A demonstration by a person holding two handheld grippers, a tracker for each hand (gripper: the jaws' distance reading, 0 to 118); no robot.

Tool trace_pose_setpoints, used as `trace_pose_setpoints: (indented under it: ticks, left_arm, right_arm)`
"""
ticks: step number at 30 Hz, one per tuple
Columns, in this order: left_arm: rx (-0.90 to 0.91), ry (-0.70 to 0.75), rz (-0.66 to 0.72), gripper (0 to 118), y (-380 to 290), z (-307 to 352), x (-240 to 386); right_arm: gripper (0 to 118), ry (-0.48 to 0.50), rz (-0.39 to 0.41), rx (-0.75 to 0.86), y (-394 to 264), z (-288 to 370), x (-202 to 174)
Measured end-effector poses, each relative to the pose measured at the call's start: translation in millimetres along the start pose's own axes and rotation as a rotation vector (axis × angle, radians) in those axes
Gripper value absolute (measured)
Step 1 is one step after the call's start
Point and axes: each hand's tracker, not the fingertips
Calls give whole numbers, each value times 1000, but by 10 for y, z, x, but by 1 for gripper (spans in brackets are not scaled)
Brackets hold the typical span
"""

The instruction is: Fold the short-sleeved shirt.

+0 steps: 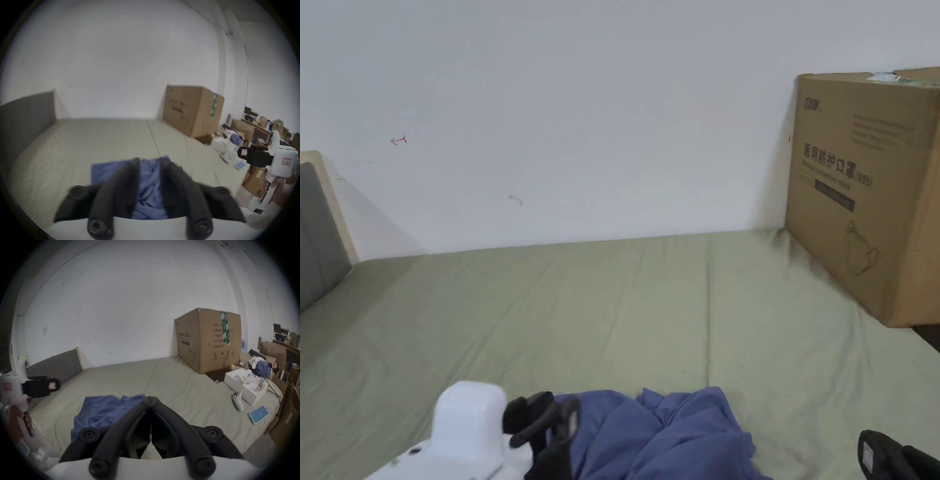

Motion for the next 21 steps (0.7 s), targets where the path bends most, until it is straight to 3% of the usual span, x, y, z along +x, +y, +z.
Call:
trace_pose_setpoints:
  ticks: [1, 3, 9, 16, 21]
  left_arm:
    - [66, 79, -33, 0, -46, 153, 28]
    - [166, 214, -59, 0, -146, 418, 65]
    - [195, 368, -60, 0, -413, 708, 144]
    - [166, 357, -21, 0, -411, 695, 130]
    - [86, 254, -6, 0, 302, 284, -168]
  right_arm:
    - [1, -10, 11, 34, -6, 39, -30]
    - [1, -13, 23, 88, -25, 121, -78]
    - [1, -29, 23, 181, -91, 302, -193]
    - [1, -28, 59, 187, -30, 293, -217]
    - [1, 11, 46, 136, 58, 228, -148]
